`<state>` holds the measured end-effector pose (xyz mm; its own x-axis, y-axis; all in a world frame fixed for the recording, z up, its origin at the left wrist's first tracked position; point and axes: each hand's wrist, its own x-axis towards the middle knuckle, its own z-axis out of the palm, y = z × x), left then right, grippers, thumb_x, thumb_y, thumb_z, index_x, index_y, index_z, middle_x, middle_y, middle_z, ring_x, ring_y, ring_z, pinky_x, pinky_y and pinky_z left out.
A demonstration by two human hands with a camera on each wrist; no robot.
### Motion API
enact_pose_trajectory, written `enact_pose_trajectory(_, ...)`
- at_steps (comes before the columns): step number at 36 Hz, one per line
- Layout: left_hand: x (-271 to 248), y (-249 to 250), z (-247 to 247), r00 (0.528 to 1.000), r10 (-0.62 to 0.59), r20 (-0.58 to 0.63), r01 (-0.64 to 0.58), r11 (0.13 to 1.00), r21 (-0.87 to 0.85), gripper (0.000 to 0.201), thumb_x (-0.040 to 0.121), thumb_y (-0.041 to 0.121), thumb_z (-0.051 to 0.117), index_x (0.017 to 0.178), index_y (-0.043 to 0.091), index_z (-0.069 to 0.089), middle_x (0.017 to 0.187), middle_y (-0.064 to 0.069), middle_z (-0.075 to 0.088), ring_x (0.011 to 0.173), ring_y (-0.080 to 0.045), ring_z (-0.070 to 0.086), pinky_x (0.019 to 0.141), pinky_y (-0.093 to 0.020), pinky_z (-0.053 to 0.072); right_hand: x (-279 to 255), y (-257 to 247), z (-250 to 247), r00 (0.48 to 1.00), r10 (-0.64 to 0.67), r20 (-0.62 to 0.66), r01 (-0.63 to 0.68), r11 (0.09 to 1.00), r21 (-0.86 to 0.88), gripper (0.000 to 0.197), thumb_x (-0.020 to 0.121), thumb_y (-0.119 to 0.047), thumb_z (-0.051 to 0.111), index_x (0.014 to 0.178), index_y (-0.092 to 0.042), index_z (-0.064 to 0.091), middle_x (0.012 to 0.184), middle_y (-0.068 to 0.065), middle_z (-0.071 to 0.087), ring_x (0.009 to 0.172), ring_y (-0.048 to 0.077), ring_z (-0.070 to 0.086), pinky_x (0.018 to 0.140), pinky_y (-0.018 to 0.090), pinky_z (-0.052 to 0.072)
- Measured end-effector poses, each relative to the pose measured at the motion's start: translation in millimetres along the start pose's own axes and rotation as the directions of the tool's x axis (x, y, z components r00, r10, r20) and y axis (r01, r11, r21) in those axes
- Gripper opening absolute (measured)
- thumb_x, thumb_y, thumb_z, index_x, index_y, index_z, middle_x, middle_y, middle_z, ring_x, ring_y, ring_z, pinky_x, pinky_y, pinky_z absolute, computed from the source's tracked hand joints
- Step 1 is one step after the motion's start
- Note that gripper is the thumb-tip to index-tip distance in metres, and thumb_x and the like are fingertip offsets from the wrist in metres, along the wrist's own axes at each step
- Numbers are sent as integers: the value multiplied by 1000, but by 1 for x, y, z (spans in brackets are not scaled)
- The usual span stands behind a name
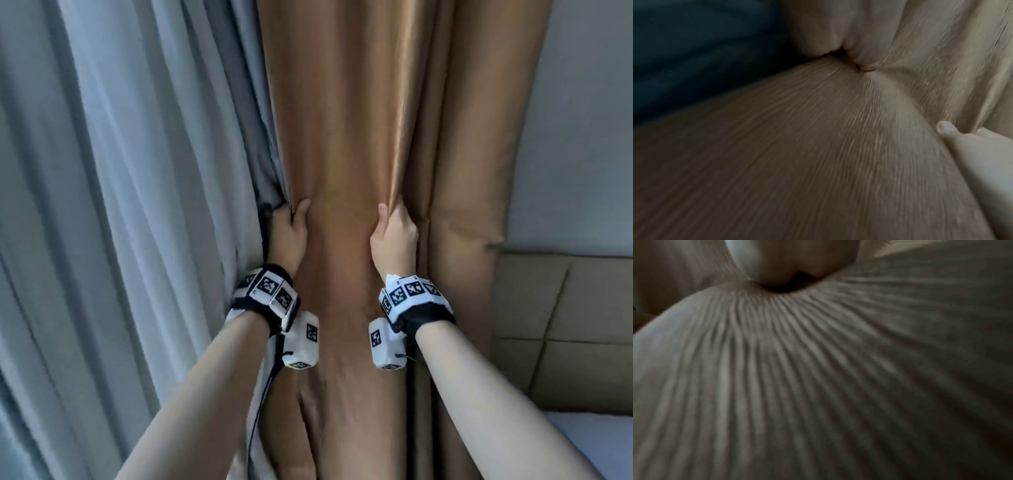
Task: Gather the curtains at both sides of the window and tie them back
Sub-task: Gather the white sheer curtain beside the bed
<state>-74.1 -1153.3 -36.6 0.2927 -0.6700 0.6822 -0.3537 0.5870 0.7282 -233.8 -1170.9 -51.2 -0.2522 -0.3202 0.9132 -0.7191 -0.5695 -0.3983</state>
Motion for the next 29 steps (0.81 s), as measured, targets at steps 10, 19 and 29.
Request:
enact_pose_trajectory(10,80,-69,39,997,-42,-65,47,996,82,36,101,28,48,112,-2,64,111,-9,66,103,-16,59,88,-16,41,36,58,102,987,42,153,-68,983,169,31,100,-11,42,120,11,51,96,29,65,82,40,65,73,32,47)
enact_pose_trajectory(19,98,-102,39,990,-80,-117,101,978,184,44,99,36,49,91,-3,67,90,-16,70,87,-28,66,83,-38,53,35,68,138,954,112,277,-172,965,200,23,102,-14,38,109,4,49,75,8,53,61,18,50,58,25,39)
enact_pose_trajectory(29,36,-66,4,992,-93,-84,105,984,141,43,101,31,46,113,-7,61,112,-18,66,108,-26,61,101,-37,45,-1,25,98,930,177,321,-226,967,122,25,102,-19,36,113,1,47,85,24,64,72,38,63,60,33,46)
